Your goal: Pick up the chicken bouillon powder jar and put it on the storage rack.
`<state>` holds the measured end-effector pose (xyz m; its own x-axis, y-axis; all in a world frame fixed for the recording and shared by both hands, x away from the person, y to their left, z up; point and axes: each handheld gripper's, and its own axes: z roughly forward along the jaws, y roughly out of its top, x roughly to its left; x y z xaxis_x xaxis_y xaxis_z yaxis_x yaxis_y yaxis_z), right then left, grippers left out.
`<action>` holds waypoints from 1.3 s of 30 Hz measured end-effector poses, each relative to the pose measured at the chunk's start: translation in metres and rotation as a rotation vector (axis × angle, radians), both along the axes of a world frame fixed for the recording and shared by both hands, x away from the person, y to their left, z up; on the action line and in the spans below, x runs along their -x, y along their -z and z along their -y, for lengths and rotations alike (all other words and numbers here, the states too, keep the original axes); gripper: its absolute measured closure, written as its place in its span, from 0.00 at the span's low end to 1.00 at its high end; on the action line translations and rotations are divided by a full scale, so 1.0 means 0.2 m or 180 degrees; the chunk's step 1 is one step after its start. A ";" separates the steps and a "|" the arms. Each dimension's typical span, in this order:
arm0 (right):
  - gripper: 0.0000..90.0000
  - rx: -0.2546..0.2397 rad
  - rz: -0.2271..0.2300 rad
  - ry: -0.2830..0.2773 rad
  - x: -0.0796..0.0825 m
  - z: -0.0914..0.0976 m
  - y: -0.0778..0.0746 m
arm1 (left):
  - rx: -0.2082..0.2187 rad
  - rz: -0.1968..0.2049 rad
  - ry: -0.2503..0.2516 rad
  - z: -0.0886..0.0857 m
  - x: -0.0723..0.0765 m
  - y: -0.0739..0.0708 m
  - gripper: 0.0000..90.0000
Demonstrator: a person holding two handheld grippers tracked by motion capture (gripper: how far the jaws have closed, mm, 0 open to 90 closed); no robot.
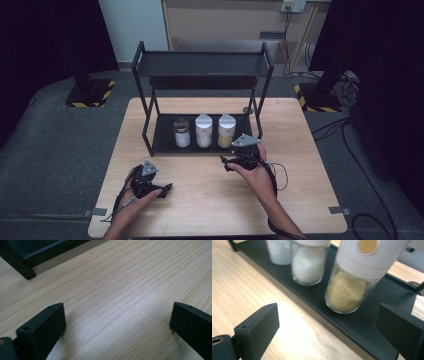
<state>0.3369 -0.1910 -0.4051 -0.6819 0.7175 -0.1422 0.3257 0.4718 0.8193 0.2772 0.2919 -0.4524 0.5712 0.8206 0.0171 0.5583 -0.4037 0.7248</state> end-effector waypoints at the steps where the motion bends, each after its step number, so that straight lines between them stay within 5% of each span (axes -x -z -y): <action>1: 0.05 0.0004 -0.0003 -0.0035 0.01 0.01 0.00 | -0.0001 0.0001 0.0000 0.00 0.00 0.00 0.00; 17: 0.06 -0.0094 -0.0114 -0.0454 0.05 0.22 0.03 | 0.0000 -0.0001 0.0000 0.00 0.00 0.00 0.00; 27: 0.05 -0.0157 -0.0189 -0.0405 0.12 0.35 0.09 | 0.0006 0.0008 -0.0009 0.00 0.01 0.00 0.00; 39: 0.05 -0.0148 -0.0213 -0.0135 0.18 0.51 0.18 | -0.0001 0.0006 -0.0005 0.00 0.01 0.00 0.00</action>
<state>0.3004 -0.2920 -0.4410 -0.7187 0.6925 -0.0625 0.3610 0.4485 0.8177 0.2760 0.2916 -0.4525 0.5699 0.8215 0.0184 0.5576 -0.4031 0.7256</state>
